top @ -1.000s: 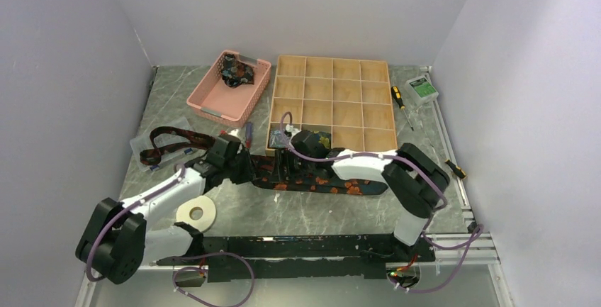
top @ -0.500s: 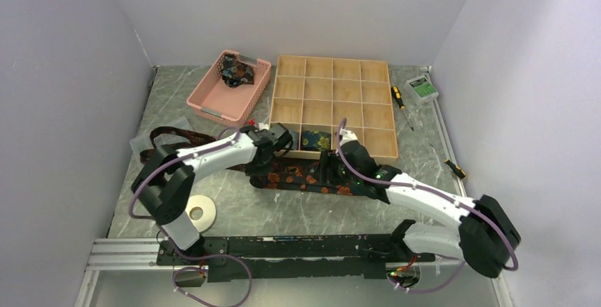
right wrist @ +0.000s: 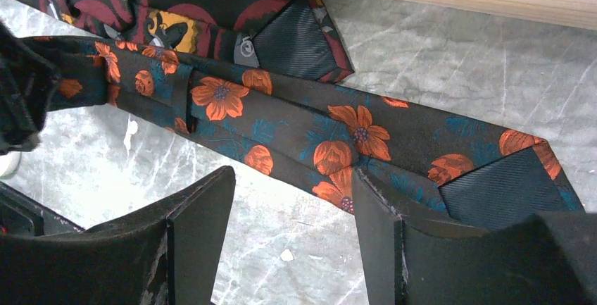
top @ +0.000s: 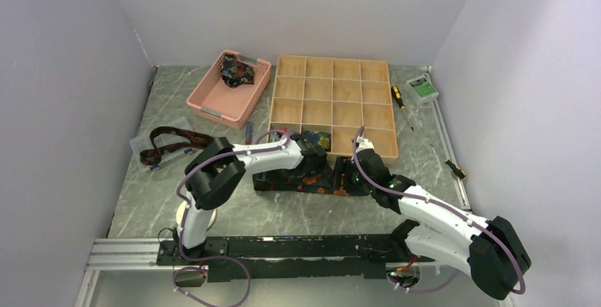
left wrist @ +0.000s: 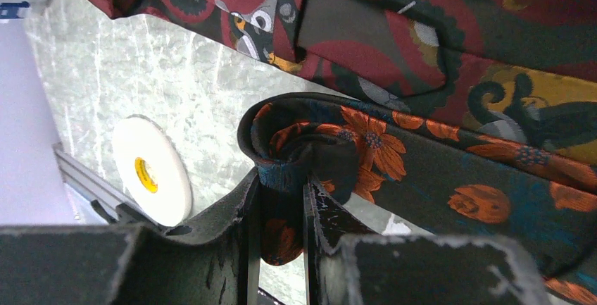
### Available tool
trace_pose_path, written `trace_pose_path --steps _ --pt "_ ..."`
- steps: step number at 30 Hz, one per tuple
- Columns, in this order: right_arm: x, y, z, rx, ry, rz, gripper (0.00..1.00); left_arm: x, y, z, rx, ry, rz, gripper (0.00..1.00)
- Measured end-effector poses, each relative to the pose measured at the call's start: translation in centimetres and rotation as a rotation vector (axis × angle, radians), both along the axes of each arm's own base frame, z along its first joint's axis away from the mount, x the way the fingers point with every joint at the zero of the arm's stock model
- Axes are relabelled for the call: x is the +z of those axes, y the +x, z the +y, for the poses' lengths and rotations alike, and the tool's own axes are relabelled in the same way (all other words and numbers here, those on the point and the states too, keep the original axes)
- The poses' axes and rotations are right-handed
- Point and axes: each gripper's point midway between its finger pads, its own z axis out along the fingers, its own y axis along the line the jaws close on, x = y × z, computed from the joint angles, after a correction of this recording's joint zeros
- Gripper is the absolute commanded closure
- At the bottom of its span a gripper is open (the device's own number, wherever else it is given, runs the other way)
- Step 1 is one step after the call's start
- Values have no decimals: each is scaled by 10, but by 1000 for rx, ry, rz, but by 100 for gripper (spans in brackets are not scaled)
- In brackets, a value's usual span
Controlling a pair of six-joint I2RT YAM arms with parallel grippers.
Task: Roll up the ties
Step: Roll the tie at the center of the board.
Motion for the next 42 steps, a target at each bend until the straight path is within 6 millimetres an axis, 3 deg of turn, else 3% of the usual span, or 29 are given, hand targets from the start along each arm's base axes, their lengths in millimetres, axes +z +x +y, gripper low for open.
trace_pose_path --steps 10,19,29,33,38,42 --pt "3 -3 -3 -7 14 -15 34 -12 -7 -3 -56 112 10 94" --pt "1 -4 -5 -12 12 -6 34 -15 -5 -14 -103 104 24 50" --pt "0 -4 -5 -15 12 0 33 -26 -8 -40 -142 -8 55 37" --pt "0 -5 -3 -12 22 5 31 -16 -10 -51 -150 -109 44 35" --pt "2 -8 3 14 50 16 28 11 -11 -57 -142 -276 3 34" --pt "2 -13 16 68 99 46 27 30 -9 -40 -105 -399 -39 33"
